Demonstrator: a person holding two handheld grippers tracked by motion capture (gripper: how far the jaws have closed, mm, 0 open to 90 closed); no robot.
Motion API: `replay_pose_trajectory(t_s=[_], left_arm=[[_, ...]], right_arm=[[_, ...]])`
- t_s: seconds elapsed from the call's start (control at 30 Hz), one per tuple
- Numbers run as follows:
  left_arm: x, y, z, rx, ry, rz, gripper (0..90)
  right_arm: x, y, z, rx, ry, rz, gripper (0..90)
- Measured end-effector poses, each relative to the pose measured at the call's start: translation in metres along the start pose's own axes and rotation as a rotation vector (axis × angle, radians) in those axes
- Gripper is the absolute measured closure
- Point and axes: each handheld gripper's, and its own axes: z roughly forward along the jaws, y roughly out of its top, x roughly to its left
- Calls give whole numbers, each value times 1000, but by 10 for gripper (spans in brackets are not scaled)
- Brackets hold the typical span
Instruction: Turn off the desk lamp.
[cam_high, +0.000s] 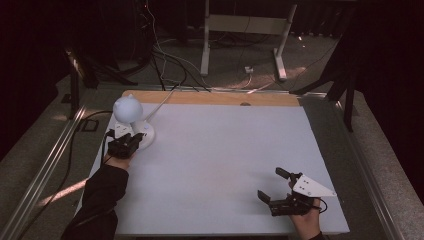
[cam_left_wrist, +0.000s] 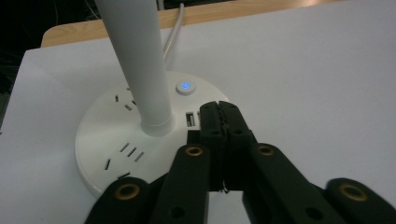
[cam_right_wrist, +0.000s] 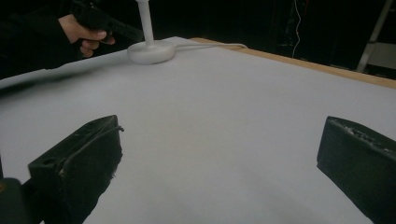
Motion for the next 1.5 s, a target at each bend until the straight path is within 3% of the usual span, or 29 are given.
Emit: replay_pose_trajectory(t_s=[0.17, 0.37, 0.57, 0.63, 0.8, 1.0, 1.2, 1.27, 1.4, 1.5], left_arm=[[-3, 1, -6, 15, -34, -16, 740], [-8, 1, -15, 21, -94, -12, 533], [-18, -1, -21, 59, -161, 31, 344], [-21, -3, -23, 81, -178, 53, 242], [-28, -10, -32, 87, -246, 55, 91], [-35, -24, -44, 77, -313, 74, 32], [-38, -35, -54, 56, -336, 86, 21], [-40, -39, -56, 55, -321, 87, 21], [-45, -50, -59, 62, -345, 101, 20], [-47, -56, -63, 41, -365, 95, 21]], right_arm=[[0, 0, 0, -3, 2, -2, 0], [-1, 0, 0, -3, -1, 1, 0], [0, 0, 1, 4, 2, -2, 0], [0, 0, 1, 0, 1, -3, 0], [0, 0, 1, 1, 1, 1, 0], [1, 0, 1, 5, 4, -4, 0], [2, 0, 1, 6, 2, -4, 0], [2, 0, 1, 4, 2, -5, 0], [1, 0, 1, 6, 3, -1, 0], [1, 0, 0, 2, 4, -4, 0]])
